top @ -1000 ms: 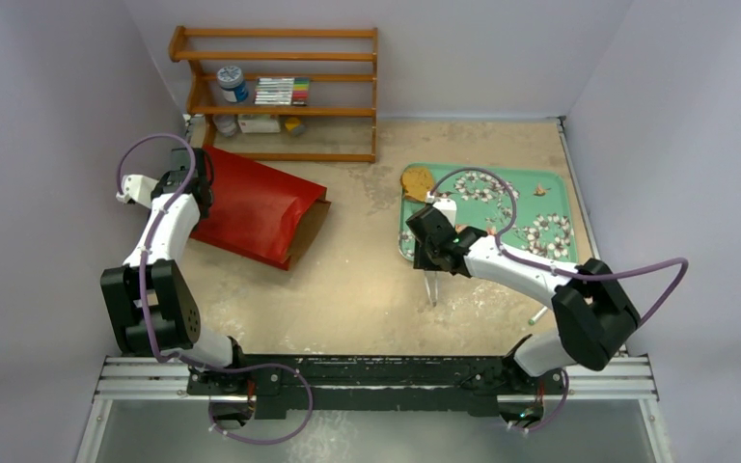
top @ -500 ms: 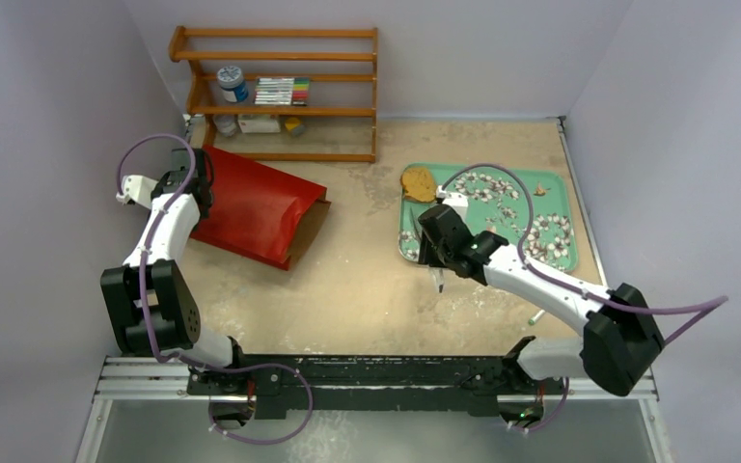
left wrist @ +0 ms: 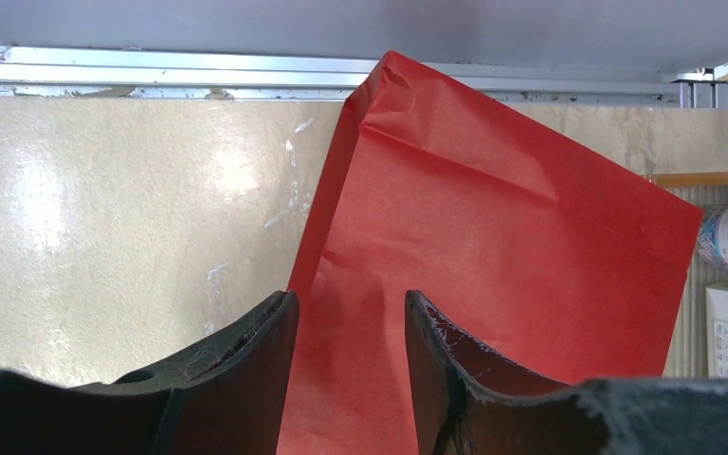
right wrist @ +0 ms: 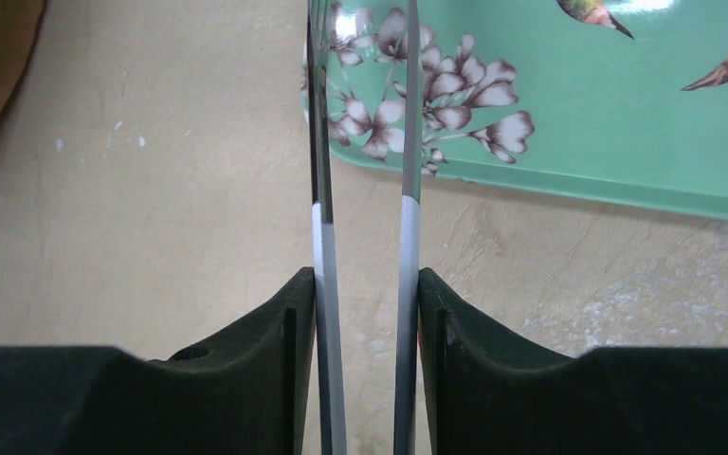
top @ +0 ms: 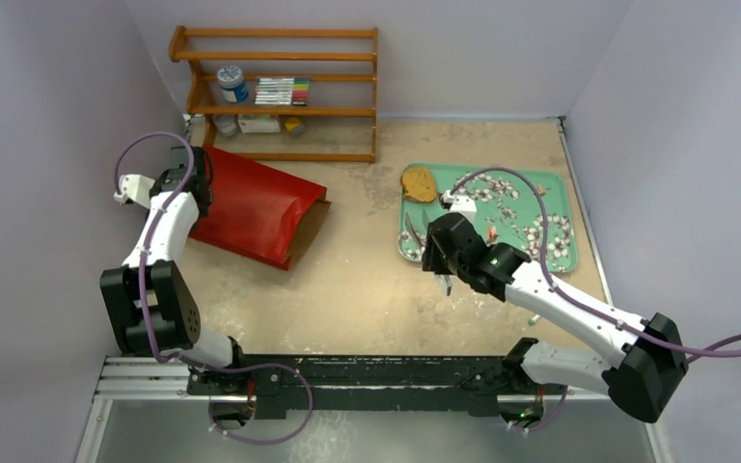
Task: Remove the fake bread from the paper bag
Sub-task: Place the fake bread in the container, then take out the fake bread from the paper bag.
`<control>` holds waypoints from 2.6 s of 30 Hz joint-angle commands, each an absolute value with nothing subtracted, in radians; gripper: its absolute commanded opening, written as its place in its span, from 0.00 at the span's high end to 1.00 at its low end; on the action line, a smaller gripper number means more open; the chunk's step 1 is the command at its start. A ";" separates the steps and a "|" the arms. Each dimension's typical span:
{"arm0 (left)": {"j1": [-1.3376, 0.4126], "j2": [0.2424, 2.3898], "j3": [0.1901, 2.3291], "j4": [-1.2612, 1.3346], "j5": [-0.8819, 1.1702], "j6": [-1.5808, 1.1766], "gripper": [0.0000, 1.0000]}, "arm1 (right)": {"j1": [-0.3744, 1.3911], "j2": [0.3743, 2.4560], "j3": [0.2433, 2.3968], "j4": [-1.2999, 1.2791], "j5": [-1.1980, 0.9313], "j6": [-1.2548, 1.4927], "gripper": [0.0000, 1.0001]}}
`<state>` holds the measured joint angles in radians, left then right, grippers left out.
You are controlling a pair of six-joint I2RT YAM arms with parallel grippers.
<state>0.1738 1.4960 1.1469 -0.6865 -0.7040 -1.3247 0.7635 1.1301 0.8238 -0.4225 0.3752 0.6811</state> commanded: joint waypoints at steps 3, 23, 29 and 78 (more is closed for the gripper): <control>0.177 1.505 1.221 -0.711 -0.757 -1.338 0.54 | 0.849 1.081 0.860 -0.394 0.393 0.654 0.58; 0.269 1.583 1.349 -0.837 -0.785 -1.345 0.51 | 0.899 1.406 0.986 0.089 0.079 0.371 0.56; 0.276 1.616 1.345 -0.841 -0.806 -1.357 0.51 | 0.899 1.515 1.065 0.147 0.003 0.324 0.56; 0.280 1.834 1.451 -0.653 -0.746 -1.136 0.49 | 1.132 1.840 1.186 0.368 0.020 0.361 0.56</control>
<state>0.2745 1.8633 1.4120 -0.6670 -0.7517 -1.1706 1.1374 1.8374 1.1347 0.3508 -0.0723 0.3077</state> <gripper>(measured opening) 0.508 0.445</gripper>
